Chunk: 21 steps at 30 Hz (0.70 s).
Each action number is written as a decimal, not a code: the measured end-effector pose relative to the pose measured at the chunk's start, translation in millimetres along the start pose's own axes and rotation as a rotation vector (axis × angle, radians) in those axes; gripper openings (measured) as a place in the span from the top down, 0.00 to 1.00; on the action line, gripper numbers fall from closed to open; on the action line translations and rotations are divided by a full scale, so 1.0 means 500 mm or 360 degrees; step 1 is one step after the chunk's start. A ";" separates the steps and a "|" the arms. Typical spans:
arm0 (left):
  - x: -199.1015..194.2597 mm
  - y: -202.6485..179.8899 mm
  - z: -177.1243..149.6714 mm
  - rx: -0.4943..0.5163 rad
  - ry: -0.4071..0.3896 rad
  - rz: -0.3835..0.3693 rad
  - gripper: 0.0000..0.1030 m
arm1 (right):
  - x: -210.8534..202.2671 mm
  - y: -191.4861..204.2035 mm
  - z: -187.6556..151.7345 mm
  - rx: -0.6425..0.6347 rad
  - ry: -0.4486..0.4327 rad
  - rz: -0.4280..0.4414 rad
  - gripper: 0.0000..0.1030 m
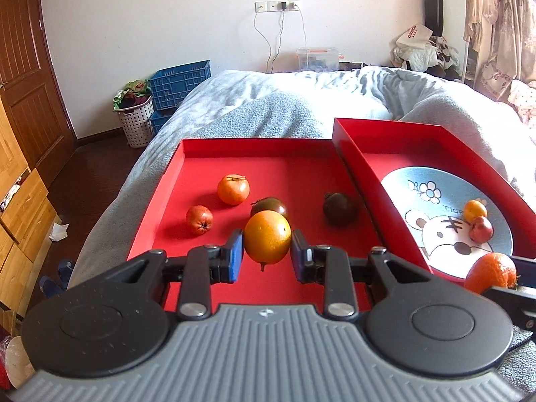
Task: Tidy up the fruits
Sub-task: 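Carry both oranges to the tiger plate while the left tool releases its orange there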
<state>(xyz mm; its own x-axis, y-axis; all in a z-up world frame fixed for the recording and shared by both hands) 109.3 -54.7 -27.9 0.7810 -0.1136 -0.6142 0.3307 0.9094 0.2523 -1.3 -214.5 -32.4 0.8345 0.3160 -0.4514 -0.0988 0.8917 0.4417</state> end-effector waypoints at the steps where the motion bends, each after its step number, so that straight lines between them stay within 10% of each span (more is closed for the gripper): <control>1: -0.003 -0.008 0.005 0.0010 -0.0009 -0.0009 0.67 | -0.002 -0.004 0.001 0.0007 -0.0003 -0.0007 0.60; 21: 0.071 -0.251 0.110 0.0186 -0.0025 -0.0325 0.66 | -0.025 -0.106 0.011 0.0129 -0.0106 -0.0227 0.59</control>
<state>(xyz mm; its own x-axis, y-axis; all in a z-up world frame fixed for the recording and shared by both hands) 124.8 -194.9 -40.0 0.6994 -0.2977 -0.6497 0.5412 0.8144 0.2095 -3.7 -267.5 -45.7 0.8714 0.1636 -0.4625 0.0648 0.8961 0.4390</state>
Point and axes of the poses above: each gripper's, at about its wrist camera, not at the fingertips, and x roughly the way its jaws point, y to its left, z to its top, the point moved 6 cm from there along x, roughly the way its jaws point, and after that the axes turned 12 degrees about x, right-handed, at the moved point
